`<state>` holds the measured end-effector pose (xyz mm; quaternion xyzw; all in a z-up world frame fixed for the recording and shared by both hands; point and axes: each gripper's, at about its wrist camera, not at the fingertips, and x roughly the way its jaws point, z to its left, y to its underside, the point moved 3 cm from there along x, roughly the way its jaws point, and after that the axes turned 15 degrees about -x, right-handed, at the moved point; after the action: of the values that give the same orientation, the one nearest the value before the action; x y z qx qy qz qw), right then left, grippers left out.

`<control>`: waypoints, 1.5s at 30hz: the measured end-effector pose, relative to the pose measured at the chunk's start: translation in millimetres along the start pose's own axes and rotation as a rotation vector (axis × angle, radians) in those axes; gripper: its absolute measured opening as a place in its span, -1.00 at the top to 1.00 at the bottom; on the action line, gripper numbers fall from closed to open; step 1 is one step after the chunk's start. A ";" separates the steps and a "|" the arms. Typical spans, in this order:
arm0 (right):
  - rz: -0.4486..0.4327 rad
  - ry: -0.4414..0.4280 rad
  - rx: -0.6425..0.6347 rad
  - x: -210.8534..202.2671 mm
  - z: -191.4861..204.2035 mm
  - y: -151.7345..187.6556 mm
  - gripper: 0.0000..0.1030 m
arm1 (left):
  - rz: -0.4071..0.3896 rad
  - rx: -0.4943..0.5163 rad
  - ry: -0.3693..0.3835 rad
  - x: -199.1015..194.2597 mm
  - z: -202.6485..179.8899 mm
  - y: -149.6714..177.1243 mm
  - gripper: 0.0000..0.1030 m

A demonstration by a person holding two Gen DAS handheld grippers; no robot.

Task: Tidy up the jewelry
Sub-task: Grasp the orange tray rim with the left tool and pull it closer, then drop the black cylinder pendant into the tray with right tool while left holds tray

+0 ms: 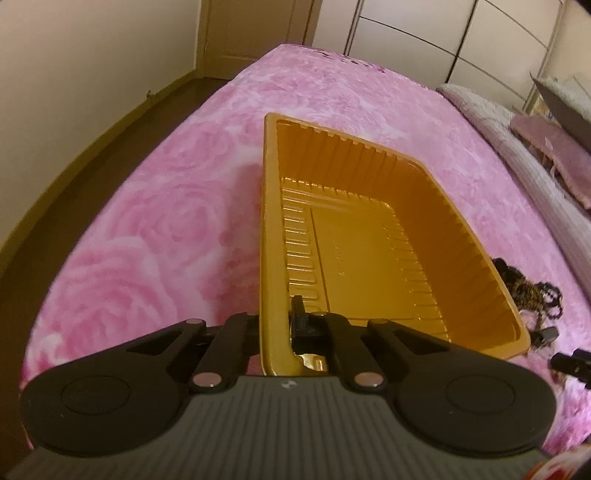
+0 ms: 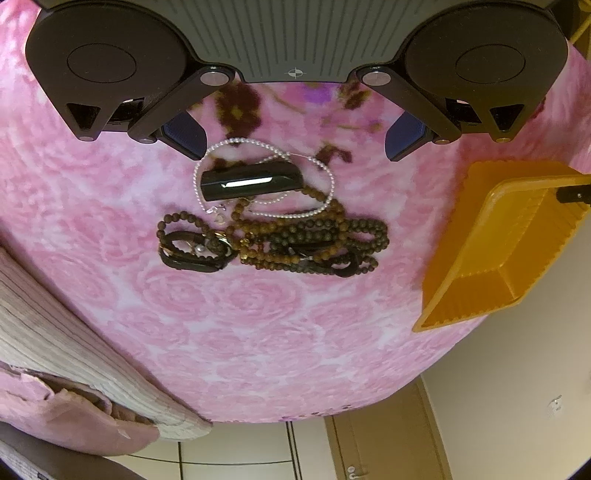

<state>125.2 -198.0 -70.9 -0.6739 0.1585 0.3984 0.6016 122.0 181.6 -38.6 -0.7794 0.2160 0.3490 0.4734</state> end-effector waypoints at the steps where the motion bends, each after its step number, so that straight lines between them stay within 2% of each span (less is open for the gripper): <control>1: -0.001 0.000 0.003 -0.1 -1.5 1.0 -0.99 | -0.004 0.025 -0.007 -2.3 -3.0 -1.2 0.94; 10: -0.030 0.023 0.006 -3.6 -25.0 17.8 -0.98 | -0.098 0.273 -0.102 -22.9 -42.0 -10.1 0.95; 12: -0.054 0.015 0.005 -3.0 -30.2 17.2 -0.81 | -0.109 0.294 -0.115 -24.5 -49.8 -9.3 0.95; 14: -0.064 0.024 -0.011 0.8 -32.0 14.1 -0.79 | -0.119 0.313 -0.130 -25.6 -56.8 -8.6 0.95; 20: -0.093 0.042 -0.065 20.5 -25.6 5.6 -0.79 | -0.124 0.338 -0.152 -26.1 -67.1 -7.9 0.95; 24: -0.071 0.056 -0.084 37.3 -24.2 5.5 -0.78 | -0.115 0.334 -0.152 -26.0 -67.2 -6.8 0.95; 27: -0.069 0.059 -0.065 41.6 -27.2 6.4 -0.69 | -0.107 0.337 -0.152 -24.0 -67.6 -6.6 0.96; 32: -0.072 0.063 -0.066 41.9 -29.9 5.7 -0.47 | -0.072 0.369 -0.158 -18.3 -67.9 -5.6 0.96; 38: -0.084 0.090 -0.068 37.9 -29.7 7.1 -0.46 | -0.019 0.376 -0.159 -13.9 -66.4 -8.9 0.95; 45: -0.114 0.119 -0.060 25.8 -29.5 5.7 -0.46 | -0.014 0.411 -0.177 -15.5 -73.4 -10.2 0.95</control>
<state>147.8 -220.1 -94.8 -0.7222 0.1435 0.3275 0.5921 143.4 121.1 1.6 -0.6345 0.2350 0.3613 0.6416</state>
